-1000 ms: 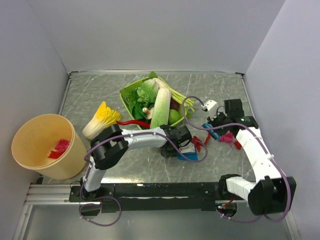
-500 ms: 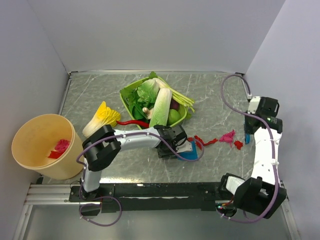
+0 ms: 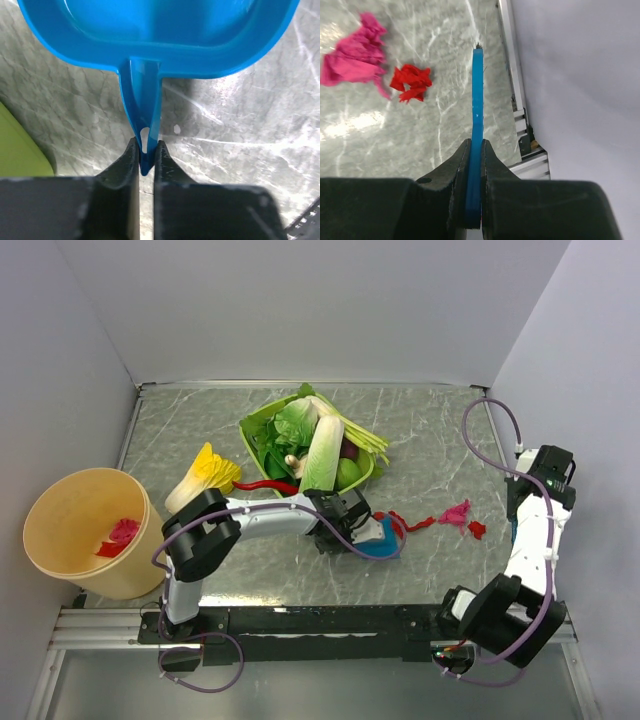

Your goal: Sweep away the paper scraps from the table

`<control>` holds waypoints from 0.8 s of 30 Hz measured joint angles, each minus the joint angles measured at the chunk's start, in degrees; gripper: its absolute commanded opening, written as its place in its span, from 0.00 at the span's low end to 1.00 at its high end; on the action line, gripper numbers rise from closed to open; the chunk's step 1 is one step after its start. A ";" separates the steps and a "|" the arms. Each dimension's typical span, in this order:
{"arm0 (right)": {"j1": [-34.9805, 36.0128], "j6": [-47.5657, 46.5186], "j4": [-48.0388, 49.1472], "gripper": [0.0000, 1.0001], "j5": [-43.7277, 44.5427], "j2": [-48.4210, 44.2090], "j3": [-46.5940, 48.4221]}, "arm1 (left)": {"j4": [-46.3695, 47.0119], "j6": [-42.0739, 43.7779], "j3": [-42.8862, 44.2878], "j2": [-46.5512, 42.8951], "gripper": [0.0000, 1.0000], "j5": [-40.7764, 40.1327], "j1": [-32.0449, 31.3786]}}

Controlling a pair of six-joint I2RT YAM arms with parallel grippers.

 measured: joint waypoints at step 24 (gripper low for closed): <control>17.31 4.68 3.91 0.00 -3.65 13.73 -0.48 | -16.50 7.06 14.05 8.50 0.01 -12.66 -0.68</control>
